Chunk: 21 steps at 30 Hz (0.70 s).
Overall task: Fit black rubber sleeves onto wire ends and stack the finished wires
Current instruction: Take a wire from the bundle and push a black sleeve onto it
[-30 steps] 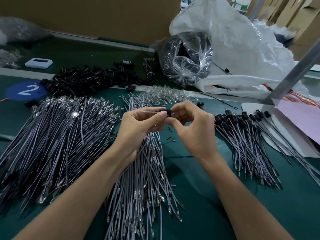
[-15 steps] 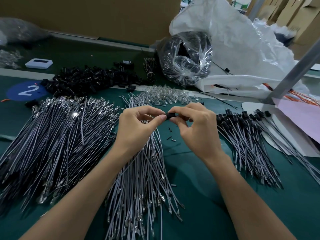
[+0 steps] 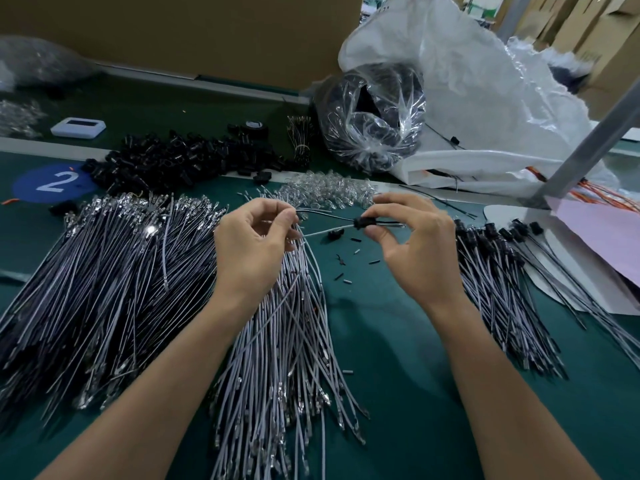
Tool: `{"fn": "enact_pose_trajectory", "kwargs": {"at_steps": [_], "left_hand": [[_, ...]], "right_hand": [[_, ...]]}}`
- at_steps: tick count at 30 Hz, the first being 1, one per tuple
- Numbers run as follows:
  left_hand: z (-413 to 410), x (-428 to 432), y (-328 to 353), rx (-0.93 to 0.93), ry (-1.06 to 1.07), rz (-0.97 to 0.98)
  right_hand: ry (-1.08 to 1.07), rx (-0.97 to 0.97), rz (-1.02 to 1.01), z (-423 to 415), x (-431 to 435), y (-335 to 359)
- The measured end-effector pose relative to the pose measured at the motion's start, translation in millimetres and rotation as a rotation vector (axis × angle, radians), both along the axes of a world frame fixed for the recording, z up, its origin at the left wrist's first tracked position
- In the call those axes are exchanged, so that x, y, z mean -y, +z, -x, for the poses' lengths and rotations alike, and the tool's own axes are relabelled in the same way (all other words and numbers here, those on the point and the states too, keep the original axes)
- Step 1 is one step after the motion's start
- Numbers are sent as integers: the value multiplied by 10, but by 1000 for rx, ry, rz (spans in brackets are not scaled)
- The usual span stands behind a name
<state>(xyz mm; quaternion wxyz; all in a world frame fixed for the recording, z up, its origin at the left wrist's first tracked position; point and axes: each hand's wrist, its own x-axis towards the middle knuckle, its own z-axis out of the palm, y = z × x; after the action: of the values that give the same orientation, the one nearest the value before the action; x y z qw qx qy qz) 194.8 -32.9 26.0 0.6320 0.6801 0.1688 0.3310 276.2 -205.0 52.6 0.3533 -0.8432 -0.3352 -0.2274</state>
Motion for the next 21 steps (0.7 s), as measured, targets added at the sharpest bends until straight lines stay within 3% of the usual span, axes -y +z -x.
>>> {"fn": "enact_pose_trajectory", "kwargs": {"at_steps": [5,8,15,18,21], "left_hand": [[18,-38,46,34,-47,238],[22,-16,45,-20,-97,197],[35,29,58,-49,-172,174],[50,42,101,42,-140,201],[96,72,120,129,-118,-47]], "right_hand": [[30,-285,-188,-71,68,60],[160,-521,-390,-95,113,100],[431,-861,-827,-161,236,184],[463,-933,-839,-177,257,180],[434,-941,-779,-156,238,160]]}}
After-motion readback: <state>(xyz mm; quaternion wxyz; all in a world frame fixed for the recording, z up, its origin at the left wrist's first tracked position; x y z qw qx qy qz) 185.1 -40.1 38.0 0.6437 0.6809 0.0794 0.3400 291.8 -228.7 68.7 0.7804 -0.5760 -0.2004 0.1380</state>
